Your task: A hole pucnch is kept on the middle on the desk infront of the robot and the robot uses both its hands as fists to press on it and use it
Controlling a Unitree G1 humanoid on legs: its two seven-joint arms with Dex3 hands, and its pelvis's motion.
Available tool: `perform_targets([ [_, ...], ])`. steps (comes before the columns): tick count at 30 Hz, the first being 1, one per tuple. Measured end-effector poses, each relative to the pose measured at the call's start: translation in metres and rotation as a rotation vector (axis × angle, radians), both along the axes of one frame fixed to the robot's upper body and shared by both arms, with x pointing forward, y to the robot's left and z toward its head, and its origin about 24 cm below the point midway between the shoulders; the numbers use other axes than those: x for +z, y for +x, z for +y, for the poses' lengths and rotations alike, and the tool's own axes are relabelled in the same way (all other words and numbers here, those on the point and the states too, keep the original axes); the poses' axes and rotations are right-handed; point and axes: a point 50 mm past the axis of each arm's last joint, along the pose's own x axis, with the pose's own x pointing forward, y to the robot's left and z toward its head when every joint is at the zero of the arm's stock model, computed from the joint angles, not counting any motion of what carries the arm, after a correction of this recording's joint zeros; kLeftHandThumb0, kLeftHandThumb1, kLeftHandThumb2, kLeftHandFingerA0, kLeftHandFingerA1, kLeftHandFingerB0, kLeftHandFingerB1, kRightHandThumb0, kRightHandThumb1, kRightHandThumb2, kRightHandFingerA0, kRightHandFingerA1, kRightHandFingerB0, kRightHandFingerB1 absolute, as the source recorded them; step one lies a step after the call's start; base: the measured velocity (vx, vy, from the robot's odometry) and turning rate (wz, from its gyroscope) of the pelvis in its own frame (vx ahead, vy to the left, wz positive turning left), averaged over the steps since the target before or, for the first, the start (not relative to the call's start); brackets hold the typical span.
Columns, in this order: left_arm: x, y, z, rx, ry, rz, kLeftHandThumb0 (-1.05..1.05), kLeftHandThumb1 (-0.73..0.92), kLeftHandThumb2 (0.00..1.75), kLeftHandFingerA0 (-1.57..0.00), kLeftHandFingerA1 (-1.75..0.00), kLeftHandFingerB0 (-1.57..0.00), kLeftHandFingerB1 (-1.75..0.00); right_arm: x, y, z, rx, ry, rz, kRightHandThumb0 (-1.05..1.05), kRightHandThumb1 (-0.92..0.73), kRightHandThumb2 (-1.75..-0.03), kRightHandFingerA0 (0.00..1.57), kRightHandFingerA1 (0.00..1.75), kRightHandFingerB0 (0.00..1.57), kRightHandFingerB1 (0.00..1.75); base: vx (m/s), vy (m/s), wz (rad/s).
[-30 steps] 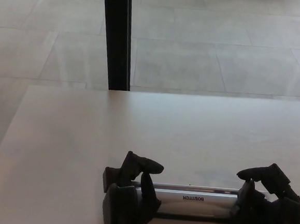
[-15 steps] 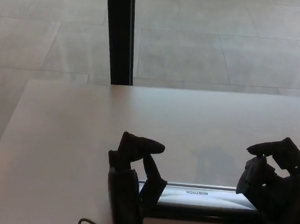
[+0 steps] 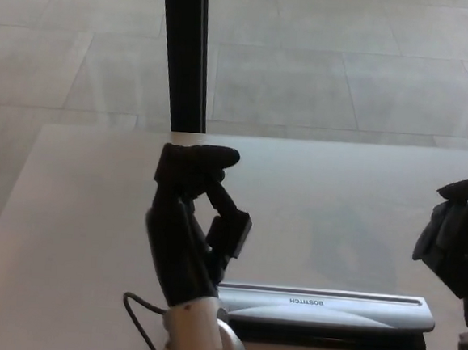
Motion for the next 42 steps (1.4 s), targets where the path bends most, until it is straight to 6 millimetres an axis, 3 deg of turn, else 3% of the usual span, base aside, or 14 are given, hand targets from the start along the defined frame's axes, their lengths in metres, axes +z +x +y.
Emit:
perform_targets([
  [2,0.002,0.003,0.017,0.03,0.004,-0.001,-0.24,0.9,0.77,-0.89,-1.75,-0.42,-1.75,0.004,-0.002,-0.015,-0.032,-0.032,0.004,-0.61,-0.45,-1.08,1.38,1.44,0.93,1.1,0.0,0.0,0.0],
  [7,0.003,0.007,0.073,0.135,0.053,0.015,-0.2,0.72,0.9,-0.85,-1.75,-0.66,-1.42,0.01,-0.013,-0.062,-0.143,-0.126,0.047,-0.51,-0.52,-1.02,1.15,1.75,0.86,1.27,0.0,0.0,0.0],
  [10,-0.002,0.003,0.12,0.241,0.11,0.065,-0.34,0.4,1.07,-1.05,-1.73,-0.96,-1.35,0.013,-0.024,-0.101,-0.244,-0.197,0.102,-0.57,-0.57,-1.1,1.32,1.42,0.81,1.04,0.0,0.0,0.0],
  [11,-0.004,0.001,0.13,0.265,0.123,0.077,-0.48,0.35,1.0,-1.3,-1.4,-1.06,-1.23,0.013,-0.027,-0.109,-0.266,-0.208,0.115,-0.5,-0.69,-0.9,1.12,1.75,0.75,1.2,0.0,0.0,0.0],
  [13,-0.008,-0.008,0.168,0.352,0.175,0.131,-0.52,0.45,0.92,-1.08,-1.75,-0.96,-1.43,0.014,-0.038,-0.14,-0.358,-0.243,0.17,-0.56,-0.61,-1.18,1.25,1.39,0.85,1.1,0.0,0.0,0.0],
  [16,-0.014,-0.023,0.213,0.457,0.239,0.216,-0.54,0.46,0.9,-1.12,-1.75,-1.0,-1.5,0.016,-0.055,-0.178,-0.475,-0.261,0.238,-0.54,-0.66,-1.02,1.12,1.75,0.75,1.32,0.0,0.0,0.0],
  [23,-0.037,-0.066,0.29,0.645,0.326,0.452,-0.54,0.47,1.07,-0.9,-1.75,-0.93,-1.59,0.012,-0.095,-0.241,-0.701,-0.221,0.37,-0.56,-0.64,-1.16,1.25,1.4,0.82,1.09,0.0,0.0,0.0],
  [24,-0.043,-0.073,0.299,0.668,0.329,0.494,-0.46,0.4,1.12,-0.98,-1.75,-0.89,-1.46,0.01,-0.101,-0.248,-0.731,-0.204,0.388,-0.48,-0.66,-1.09,1.08,1.75,0.79,1.24,0.0,0.0,0.0],
  [27,-0.057,-0.093,0.317,0.722,0.326,0.596,-0.46,0.39,1.09,-1.23,-1.36,-0.89,-1.04,0.003,-0.114,-0.262,-0.796,-0.158,0.431,-0.46,-0.65,-1.13,1.09,1.75,0.77,1.24,0.0,0.0,0.0],
  [30,-0.076,-0.12,0.338,0.791,0.305,0.726,-0.34,0.3,1.14,-1.05,-1.73,-0.84,-1.29,-0.011,-0.131,-0.276,-0.872,-0.085,0.488,-0.48,-0.67,-1.1,1.03,1.75,0.69,1.29,0.0,0.0,0.0],
  [31,-0.083,-0.13,0.344,0.812,0.294,0.768,-0.26,0.24,1.2,-1.27,-1.42,-1.07,-1.2,-0.016,-0.137,-0.279,-0.894,-0.059,0.507,-0.55,-0.59,-1.15,0.63,1.73,0.68,1.46,0.0,0.0,0.0],
  [35,-0.108,-0.169,0.359,0.874,0.253,0.937,-0.36,0.36,0.99,-0.86,-1.63,-0.85,-1.08,-0.037,-0.157,-0.287,-0.971,0.051,0.571,-0.51,-0.72,-0.85,1.03,1.75,0.59,1.07,0.0,0.0,0.0],
  [37,-0.124,-0.193,0.362,0.897,0.218,1.032,-0.35,0.44,0.89,-0.9,-1.4,-0.83,-0.91,-0.049,-0.167,-0.289,-1.01,0.115,0.606,-0.6,-0.81,-0.7,0.57,1.56,0.4,1.0,0.0,0.0,0.0],
  [42,-0.163,-0.241,0.35,0.863,0.155,1.268,-0.37,0.38,0.84,-0.93,-1.33,-0.58,-0.8,-0.086,-0.185,-0.281,-1.061,0.257,0.711,-0.53,-0.8,-0.75,0.86,1.32,0.47,1.05,0.0,0.0,0.0],
])
